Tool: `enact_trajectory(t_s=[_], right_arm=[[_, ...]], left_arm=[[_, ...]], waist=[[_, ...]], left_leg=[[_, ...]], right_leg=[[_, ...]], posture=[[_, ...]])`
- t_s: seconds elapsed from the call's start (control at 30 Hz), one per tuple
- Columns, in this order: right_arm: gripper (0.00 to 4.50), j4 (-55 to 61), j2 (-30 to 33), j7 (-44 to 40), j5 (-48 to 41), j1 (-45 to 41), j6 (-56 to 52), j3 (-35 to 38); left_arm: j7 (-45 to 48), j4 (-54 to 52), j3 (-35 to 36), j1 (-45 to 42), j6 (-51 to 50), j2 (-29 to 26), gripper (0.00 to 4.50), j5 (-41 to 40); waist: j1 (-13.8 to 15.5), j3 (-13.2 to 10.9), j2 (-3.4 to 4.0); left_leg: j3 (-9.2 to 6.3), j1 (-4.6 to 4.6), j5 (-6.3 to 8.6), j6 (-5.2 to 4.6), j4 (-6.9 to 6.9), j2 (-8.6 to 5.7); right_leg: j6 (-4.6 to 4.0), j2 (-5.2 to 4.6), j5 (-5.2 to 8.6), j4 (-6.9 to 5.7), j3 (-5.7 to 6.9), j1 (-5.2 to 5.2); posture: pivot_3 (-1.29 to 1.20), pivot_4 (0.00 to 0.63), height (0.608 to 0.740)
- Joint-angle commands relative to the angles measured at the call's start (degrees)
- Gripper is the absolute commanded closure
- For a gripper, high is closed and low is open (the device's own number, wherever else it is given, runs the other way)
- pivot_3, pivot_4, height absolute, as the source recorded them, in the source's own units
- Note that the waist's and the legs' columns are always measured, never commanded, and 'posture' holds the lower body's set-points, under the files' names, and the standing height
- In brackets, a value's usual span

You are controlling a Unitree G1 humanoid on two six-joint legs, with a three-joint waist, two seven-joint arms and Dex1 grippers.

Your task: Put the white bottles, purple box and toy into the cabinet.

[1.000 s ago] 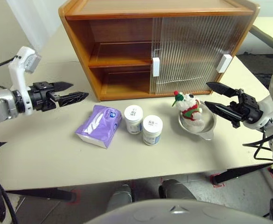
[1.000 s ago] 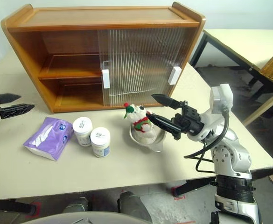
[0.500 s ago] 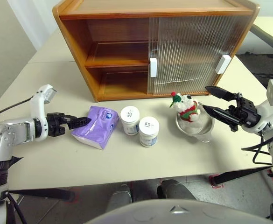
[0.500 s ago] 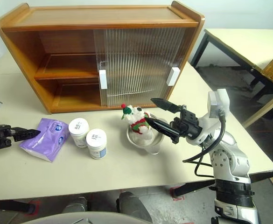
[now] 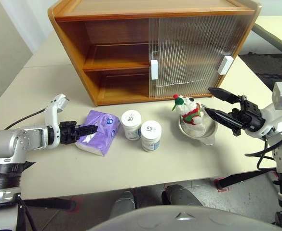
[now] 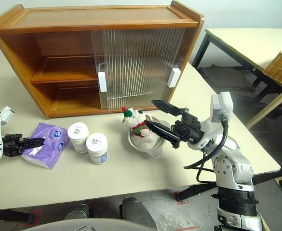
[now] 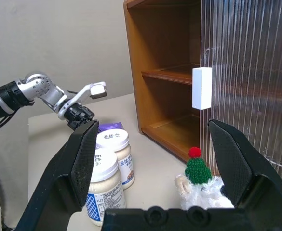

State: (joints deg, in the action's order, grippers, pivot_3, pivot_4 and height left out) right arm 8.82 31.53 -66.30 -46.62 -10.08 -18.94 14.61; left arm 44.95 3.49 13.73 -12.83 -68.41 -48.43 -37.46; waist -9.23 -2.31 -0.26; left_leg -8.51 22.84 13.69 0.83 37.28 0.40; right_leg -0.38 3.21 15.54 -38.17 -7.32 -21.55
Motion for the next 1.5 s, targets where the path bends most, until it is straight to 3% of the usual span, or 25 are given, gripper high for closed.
enact_trajectory(t_s=[0.03, 0.2, 0.43, 0.7, 0.87, 1.03, 1.1, 1.27, 1.5], right_arm=[[0.00, 0.76, 0.54, -0.04, -0.26, 0.09, -0.01, 0.54], [0.00, 1.21, -0.38, 0.68, 0.05, 0.74, 0.71, 0.22], [0.00, 2.59, -2.12, 1.41, -0.34, 4.08, 1.11, 0.28], [0.00, 0.29, 0.69, -1.94, -2.71, 2.02, 0.92, 3.04], [0.00, -0.42, 1.55, -3.46, -2.54, 1.64, 1.76, 3.82], [0.00, -1.32, 1.56, -3.59, -2.36, 1.09, 2.08, 3.90], [0.00, -1.63, 1.37, -3.38, -2.01, 1.15, 2.28, 3.71], [0.00, -1.70, 0.30, -2.35, -2.22, 1.60, 2.34, 3.70], [0.00, -0.40, 0.10, -2.02, -2.66, 4.69, 2.39, 4.84]], left_arm=[[0.43, 2.44, 0.51, 0.80, -0.81, 1.77, 2.91, -0.92], [0.27, 4.67, 2.65, 0.11, 0.36, 2.80, 4.45, -0.85], [1.62, 1.80, 8.03, 1.88, 1.61, -0.45, 4.48, -2.30], [0.36, -7.04, 18.02, 8.16, -0.48, 3.31, 4.48, -9.63], [-4.21, -12.30, 24.90, 5.11, -5.65, 5.78, 4.48, -17.65], [-12.60, -15.31, 27.40, 0.06, -9.46, 8.75, 4.48, -22.68], [-19.15, -16.34, 27.82, -4.80, -9.47, 12.42, 4.48, -24.71], [-32.80, -19.39, 25.19, -12.26, -6.57, 20.17, 4.48, -22.93], [-43.56, -22.70, 20.64, -17.72, -0.94, 26.65, 4.48, -21.43]], waist=[[-0.02, 0.00, 0.00], [-0.02, 0.00, 0.00], [-0.29, -0.06, -0.10], [-0.16, -0.09, -0.16], [0.62, -0.10, -0.24], [1.35, -0.14, -0.29], [1.68, -0.19, -0.36], [2.81, -0.33, -0.58], [3.47, -0.45, -0.81]], left_leg=[[0.00, 0.00, 0.00, 0.00, 0.00, 0.00], [-0.07, -0.03, -0.03, -0.04, 0.03, 0.05], [-0.25, -0.01, -0.02, -0.02, 0.00, 0.08], [0.02, -0.02, 0.02, 0.08, -0.04, -0.09], [-0.02, -0.08, -0.09, 0.28, -0.21, -0.09], [0.05, -0.49, -0.15, 0.33, -0.30, -0.15], [0.06, -0.78, -0.14, 0.33, -0.35, -0.18], [0.11, -1.11, -0.17, 0.30, -0.26, -0.24], [0.22, -1.06, -0.16, 0.29, -0.01, -0.28]], right_leg=[[0.02, 0.00, 0.01, 0.00, 0.00, 0.02], [0.10, -0.04, 0.06, 0.00, -0.02, 0.12], [0.07, -0.01, 0.06, 0.00, -0.02, 0.09], [-0.03, -0.02, 0.21, 0.02, -0.02, 0.09], [-0.16, 0.07, 0.23, 0.00, 0.06, 0.09], [-0.16, 0.08, 0.23, 0.01, 0.04, 0.43], [-0.07, 0.08, 0.31, 0.03, 0.02, 0.69], [0.42, 0.11, 0.58, 0.03, 0.02, 1.10], [0.89, 0.47, 0.62, 0.04, -0.12, 1.21]], posture=[[-0.28, 0.055, 0.740], [-0.28, 0.053, 0.740], [-0.26, 0.060, 0.740], [-0.23, 0.060, 0.740], [-0.22, 0.061, 0.740], [-0.20, 0.059, 0.740], [-0.19, 0.058, 0.740], [-0.18, 0.054, 0.740], [-0.18, 0.047, 0.740]])
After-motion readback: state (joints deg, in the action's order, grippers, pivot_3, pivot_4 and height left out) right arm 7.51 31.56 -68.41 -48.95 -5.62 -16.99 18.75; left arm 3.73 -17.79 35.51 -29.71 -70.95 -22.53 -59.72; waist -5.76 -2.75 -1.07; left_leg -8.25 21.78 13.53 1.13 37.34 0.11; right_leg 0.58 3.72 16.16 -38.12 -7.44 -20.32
